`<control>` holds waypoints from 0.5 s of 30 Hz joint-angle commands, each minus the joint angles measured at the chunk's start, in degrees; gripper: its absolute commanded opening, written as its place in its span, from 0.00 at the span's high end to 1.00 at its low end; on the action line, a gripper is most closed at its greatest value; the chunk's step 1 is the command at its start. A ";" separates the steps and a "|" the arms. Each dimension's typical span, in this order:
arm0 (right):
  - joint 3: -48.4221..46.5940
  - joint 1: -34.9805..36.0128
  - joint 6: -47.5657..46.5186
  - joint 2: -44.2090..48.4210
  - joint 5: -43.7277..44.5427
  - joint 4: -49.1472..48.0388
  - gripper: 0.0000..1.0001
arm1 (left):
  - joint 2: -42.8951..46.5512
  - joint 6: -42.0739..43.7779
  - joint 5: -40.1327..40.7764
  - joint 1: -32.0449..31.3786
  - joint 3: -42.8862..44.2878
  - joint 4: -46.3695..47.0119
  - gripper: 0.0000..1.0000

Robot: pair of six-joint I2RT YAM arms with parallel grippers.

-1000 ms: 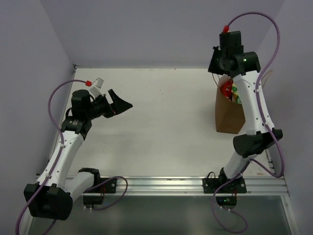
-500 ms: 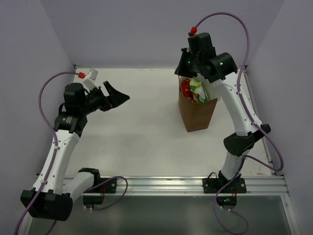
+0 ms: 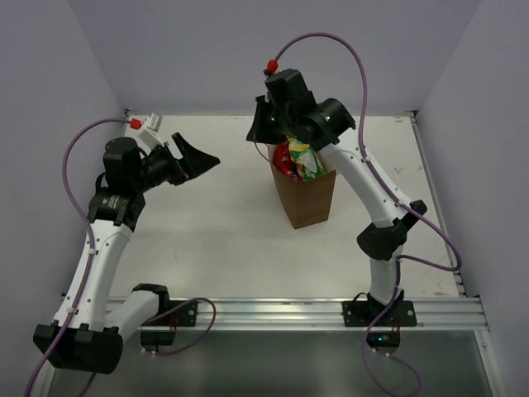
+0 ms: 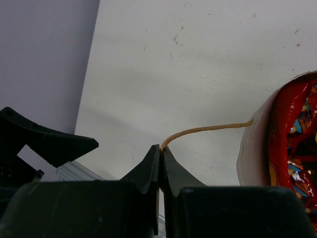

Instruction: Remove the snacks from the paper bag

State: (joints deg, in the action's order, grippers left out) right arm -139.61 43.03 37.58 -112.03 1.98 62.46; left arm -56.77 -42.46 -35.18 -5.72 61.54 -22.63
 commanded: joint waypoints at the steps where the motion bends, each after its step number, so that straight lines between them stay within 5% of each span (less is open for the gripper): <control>1: -4.09 0.30 1.09 1.28 -0.66 -5.33 0.98 | -0.27 -3.77 -4.71 -0.26 0.95 4.69 0.09; 7: 0.82 0.13 -3.21 5.94 6.10 -2.96 0.49 | -2.02 -8.25 -9.82 -0.78 -1.16 10.76 0.12; 9: 2.49 0.13 -4.71 7.86 9.43 -1.47 0.21 | -2.99 -8.87 -10.35 -2.45 -0.28 12.08 0.12; 15: 7.06 -0.22 -7.96 13.32 17.00 0.91 0.13 | -10.28 -8.96 -7.11 -11.23 7.53 13.14 0.17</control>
State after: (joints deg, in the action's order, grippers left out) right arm -133.82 43.07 32.36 -103.90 12.58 62.39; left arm -64.69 -50.28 -42.02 -13.19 64.03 -13.54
